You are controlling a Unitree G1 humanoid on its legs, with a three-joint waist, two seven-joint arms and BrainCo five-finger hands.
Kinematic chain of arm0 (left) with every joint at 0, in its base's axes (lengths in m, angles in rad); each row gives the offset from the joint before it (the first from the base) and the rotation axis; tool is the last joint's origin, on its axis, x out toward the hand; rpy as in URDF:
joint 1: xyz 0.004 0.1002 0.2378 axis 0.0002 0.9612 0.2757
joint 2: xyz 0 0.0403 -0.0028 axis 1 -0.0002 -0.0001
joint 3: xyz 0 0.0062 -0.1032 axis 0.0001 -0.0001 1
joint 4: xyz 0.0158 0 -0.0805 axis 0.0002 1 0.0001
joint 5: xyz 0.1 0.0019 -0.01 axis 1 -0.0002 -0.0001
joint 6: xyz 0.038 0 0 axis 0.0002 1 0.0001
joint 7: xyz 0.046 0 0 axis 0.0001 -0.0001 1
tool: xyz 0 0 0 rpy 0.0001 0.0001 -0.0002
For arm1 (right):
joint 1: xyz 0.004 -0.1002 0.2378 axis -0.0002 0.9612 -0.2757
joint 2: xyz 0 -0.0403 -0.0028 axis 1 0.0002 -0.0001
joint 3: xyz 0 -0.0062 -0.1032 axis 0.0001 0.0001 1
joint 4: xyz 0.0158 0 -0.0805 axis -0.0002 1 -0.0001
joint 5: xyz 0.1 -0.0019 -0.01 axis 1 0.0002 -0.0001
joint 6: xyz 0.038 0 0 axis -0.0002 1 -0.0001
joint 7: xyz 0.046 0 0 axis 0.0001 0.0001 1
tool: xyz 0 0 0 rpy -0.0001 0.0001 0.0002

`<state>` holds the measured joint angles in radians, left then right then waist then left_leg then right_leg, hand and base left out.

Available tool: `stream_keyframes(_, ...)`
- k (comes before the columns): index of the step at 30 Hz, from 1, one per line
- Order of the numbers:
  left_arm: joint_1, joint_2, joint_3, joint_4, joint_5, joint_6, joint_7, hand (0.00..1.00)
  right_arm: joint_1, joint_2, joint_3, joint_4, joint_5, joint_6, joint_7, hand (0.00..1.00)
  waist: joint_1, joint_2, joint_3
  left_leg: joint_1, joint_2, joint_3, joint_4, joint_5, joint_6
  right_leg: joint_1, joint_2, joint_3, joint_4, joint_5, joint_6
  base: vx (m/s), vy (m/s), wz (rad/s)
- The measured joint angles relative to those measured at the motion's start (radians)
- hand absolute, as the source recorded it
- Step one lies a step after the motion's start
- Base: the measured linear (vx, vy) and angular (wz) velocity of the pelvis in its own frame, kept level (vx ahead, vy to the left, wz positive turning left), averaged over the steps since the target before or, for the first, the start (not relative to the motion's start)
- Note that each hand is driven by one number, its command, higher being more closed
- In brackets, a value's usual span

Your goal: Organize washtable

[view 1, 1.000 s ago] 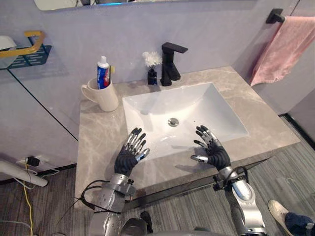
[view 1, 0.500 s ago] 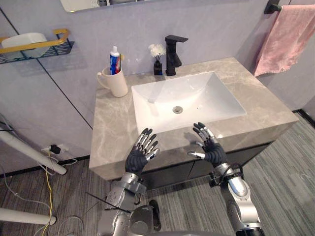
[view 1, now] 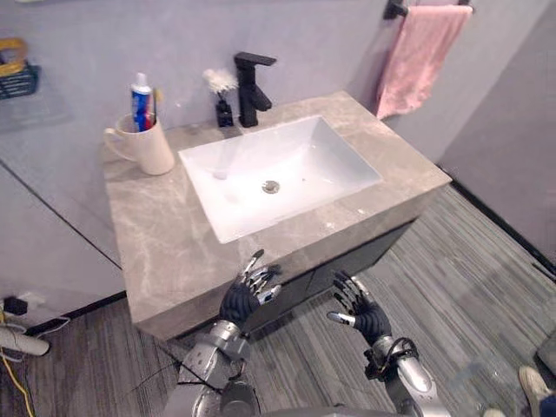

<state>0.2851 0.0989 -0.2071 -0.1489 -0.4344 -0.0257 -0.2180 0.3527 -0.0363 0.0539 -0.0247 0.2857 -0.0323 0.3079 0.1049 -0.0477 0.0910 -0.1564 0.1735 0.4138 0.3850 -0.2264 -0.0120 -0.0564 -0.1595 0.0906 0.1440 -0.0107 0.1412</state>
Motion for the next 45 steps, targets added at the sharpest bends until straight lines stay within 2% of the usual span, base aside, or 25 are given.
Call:
stream_keyframes(5,0.023,-0.026,0.021,-0.012,0.016,-0.004,0.002,0.0,0.005,-0.002,-0.007,0.016,0.032,0.0,0.002,0.0,0.019,0.036,0.009,0.065,0.003,0.085,-0.073,0.028,0.004,-0.02,0.02,0.029,-0.029,0.12,0.028,-0.03,0.073,-0.52)
stream_keyframes(8,0.026,-0.026,0.047,-0.011,0.015,-0.018,0.001,0.0,-0.025,-0.001,0.001,0.068,0.069,0.004,0.0,0.0,0.023,0.035,0.023,0.062,0.022,0.152,-0.07,0.025,0.009,-0.075,0.042,0.083,-0.029,0.198,0.043,-0.12,0.11,-0.72)
stream_keyframes(11,0.025,-0.004,0.078,0.005,0.026,-0.02,0.002,0.0,-0.033,-0.001,0.001,0.09,0.101,0.017,-0.001,0.0,0.02,0.016,0.069,0.062,0.033,0.238,-0.033,-0.014,0.041,-0.108,0.04,0.09,-0.066,0.275,0.05,-0.21,0.115,-0.93)
stream_keyframes(12,0.025,-0.014,0.094,0.026,0.056,-0.021,0.002,0.0,-0.046,-0.008,-0.002,0.103,0.112,0.022,-0.001,0.0,0.022,0.033,0.081,0.066,0.05,0.29,-0.031,-0.021,0.057,-0.126,0.047,0.076,-0.085,0.306,0.072,-0.24,0.121,-1.09)
stream_keyframes(13,0.025,-0.019,0.102,0.047,0.063,-0.02,0.003,0.0,-0.054,-0.012,-0.004,0.115,0.117,0.022,-0.001,0.0,0.015,0.04,0.086,0.074,0.061,0.315,-0.029,-0.02,0.064,-0.139,0.058,0.06,-0.032,0.261,0.069,-0.16,0.133,-1.15)
stream_keyframes(14,0.02,-0.028,0.127,0.085,0.083,-0.017,0.008,0.0,-0.061,-0.018,-0.016,0.141,0.119,0.024,-0.005,0.0,0.006,0.048,0.09,0.095,0.074,0.368,-0.032,-0.015,0.072,-0.177,0.076,0.003,0.143,0.123,0.023,-0.1,0.115,-0.9)
stream_keyframes(15,0.029,-0.03,0.138,0.092,0.097,-0.014,0.012,0.0,-0.061,-0.02,-0.025,0.154,0.119,0.024,-0.006,0.0,0.007,0.057,0.095,0.107,0.074,0.397,-0.034,-0.015,0.071,-0.189,0.075,-0.023,0.229,0.065,0.004,-0.11,0.147,-1.21)
stream_keyframes(16,0.042,-0.041,0.158,0.112,0.107,-0.013,0.022,0.0,-0.072,-0.02,-0.061,0.197,0.118,0.024,-0.011,0.0,0.005,0.042,0.087,0.137,0.073,0.459,-0.035,-0.012,0.067,-0.193,0.069,-0.075,0.367,-0.031,-0.03,-0.11,0.13,-1.45)
stream_keyframes(17,0.056,-0.061,0.183,0.149,0.119,-0.013,0.027,0.0,-0.09,-0.019,-0.1,0.241,0.116,0.025,-0.027,0.0,0.005,0.054,0.083,0.159,0.072,0.536,-0.04,-0.018,0.059,-0.188,0.053,-0.125,0.458,-0.107,-0.078,-0.12,0.117,-1.57)
stream_keyframes(18,0.061,-0.071,0.194,0.175,0.127,-0.012,0.029,0.0,-0.105,-0.019,-0.12,0.257,0.113,0.024,-0.036,0.0,0.005,0.048,0.072,0.169,0.07,0.573,-0.045,-0.019,0.057,-0.186,0.041,-0.15,0.489,-0.136,-0.09,-0.12,0.097,-1.95)
stream_keyframes(20,0.07,-0.109,0.23,0.271,0.145,0.0,0.048,0.0,-0.169,-0.02,-0.186,0.307,0.103,0.017,-0.074,0.0,0.007,0.052,0.048,0.198,0.07,0.717,-0.062,-0.017,0.037,-0.17,-0.03,-0.249,0.526,-0.199,-0.121,-0.13,0.045,-2.17)
stream_keyframes(21,0.07,-0.134,0.25,0.318,0.159,0.003,0.058,0.0,-0.197,-0.022,-0.217,0.333,0.095,0.01,-0.094,0.0,-0.005,0.048,0.029,0.202,0.069,0.791,-0.062,-0.02,0.03,-0.163,-0.086,-0.31,0.506,-0.208,-0.14,-0.12,-0.05,-2.17)
stream_keyframes(22,0.069,-0.155,0.265,0.333,0.173,0.006,0.076,0.0,-0.219,-0.023,-0.245,0.362,0.085,-0.002,-0.118,0.0,-0.012,0.032,0.022,0.2,0.067,0.815,-0.035,-0.034,0.0,-0.141,-0.126,-0.358,0.431,-0.183,-0.156,-0.09,-0.101,-1.89)
stream_keyframes(24,0.06,-0.165,0.267,0.348,0.173,0.008,0.098,0.0,-0.235,-0.038,-0.294,0.403,0.065,-0.004,-0.149,0.0,0.009,0.032,0.017,0.165,0.068,0.73,-0.001,-0.035,-0.009,-0.131,-0.078,-0.357,0.315,-0.183,-0.123,-0.15,-0.15,-1.97)
stream_keyframes(26,0.05,-0.172,0.278,0.391,0.172,0.009,0.109,0.0,-0.211,-0.048,-0.366,0.412,0.056,-0.005,-0.163,0.0,0.002,0.06,-0.01,0.178,0.113,0.709,0.006,-0.032,0.001,-0.062,0.002,-0.307,0.154,-0.123,-0.083,-0.13,-0.13,-1.75)
stream_keyframes(27,0.037,-0.172,0.3,0.409,0.172,0.006,0.114,0.0,-0.179,-0.054,-0.406,0.43,0.054,-0.006,-0.167,0.0,-0.017,0.058,-0.031,0.187,0.133,0.71,0.007,-0.03,-0.001,-0.038,0.039,-0.275,0.082,-0.086,-0.087,-0.05,-0.085,-1.16)
stream_keyframes(28,0.026,-0.171,0.313,0.42,0.172,0.004,0.117,0.0,-0.167,-0.057,-0.429,0.44,0.054,-0.006,-0.167,0.0,-0.028,0.054,-0.039,0.189,0.14,0.71,0.008,-0.03,-0.002,-0.033,0.05,-0.262,0.059,-0.074,-0.087,-0.05,-0.052,-0.8)
stream_keyframes(30,-0.025,-0.166,0.335,0.453,0.171,0.004,0.136,0.0,-0.126,-0.055,-0.523,0.446,0.044,-0.004,-0.166,0.0,-0.081,0.038,-0.05,0.187,0.147,0.711,0.009,-0.027,-0.006,-0.036,0.069,-0.231,0.026,-0.051,-0.088,-0.05,-0.026,-0.46)
stream_keyframes(35,-0.075,-0.152,0.315,0.477,0.171,0.005,0.136,0.0,-0.12,-0.049,-0.624,0.446,0.046,-0.007,-0.175,0.0,-0.134,0.005,-0.045,0.214,0.154,0.706,0.034,-0.026,-0.006,-0.076,0.081,-0.153,0.075,-0.063,-0.09,-0.08,0.024,-0.48)
stream_keyframes(37,-0.08,-0.151,0.302,0.477,0.169,0.004,0.136,0.0,-0.131,-0.05,-0.624,0.446,0.047,-0.008,-0.177,0.0,-0.146,0.005,-0.024,0.216,0.137,0.569,0.065,-0.026,-0.006,-0.1,0.089,-0.11,0.137,-0.093,-0.091,-0.08,0.009,-0.76)
stream_keyframes(39,-0.066,-0.15,0.278,0.478,0.166,0.004,0.136,0.0,-0.151,-0.052,-0.586,0.448,0.048,-0.011,-0.186,0.0,-0.143,0.014,-0.016,0.201,0.097,0.304,0.083,-0.026,-0.006,-0.132,0.111,-0.018,0.2,-0.125,-0.101,-0.11,-0.005,-1.19)
stream_keyframes(41,-0.048,-0.147,0.278,0.478,0.163,-0.002,0.137,0.0,-0.173,-0.052,-0.517,0.47,0.05,-0.016,-0.188,0.0,-0.132,0.026,-0.013,0.192,0.068,0.121,0.107,-0.027,-0.007,-0.167,0.162,0.096,0.214,-0.125,-0.104,-0.07,0.034,-1.82)
stream_keyframes(42,-0.04,-0.149,0.278,0.478,0.158,-0.005,0.137,0.0,-0.174,-0.054,-0.483,0.473,0.051,-0.018,-0.186,0.0,-0.116,0.037,-0.013,0.173,0.065,0.044,0.147,-0.026,-0.006,-0.19,0.198,0.162,0.211,-0.119,-0.113,-0.04,0.069,-1.91)
stream_keyframes(44,-0.022,-0.155,0.279,0.478,0.148,-0.014,0.137,0.0,-0.173,-0.055,-0.457,0.474,0.05,-0.018,-0.178,0.0,-0.113,0.047,-0.015,0.134,0.061,-0.037,0.21,-0.005,-0.002,-0.208,0.233,0.227,0.179,-0.106,-0.132,0.03,0.106,-1.62)
stream_keyframes(45,-0.002,-0.163,0.28,0.474,0.138,-0.019,0.136,0.0,-0.172,-0.059,-0.444,0.474,0.05,-0.018,-0.174,0.0,-0.113,0.067,-0.02,0.088,0.064,-0.094,0.265,0.037,0.05,-0.206,0.249,0.251,0.142,-0.101,-0.154,0.05,0.09,-1.51)
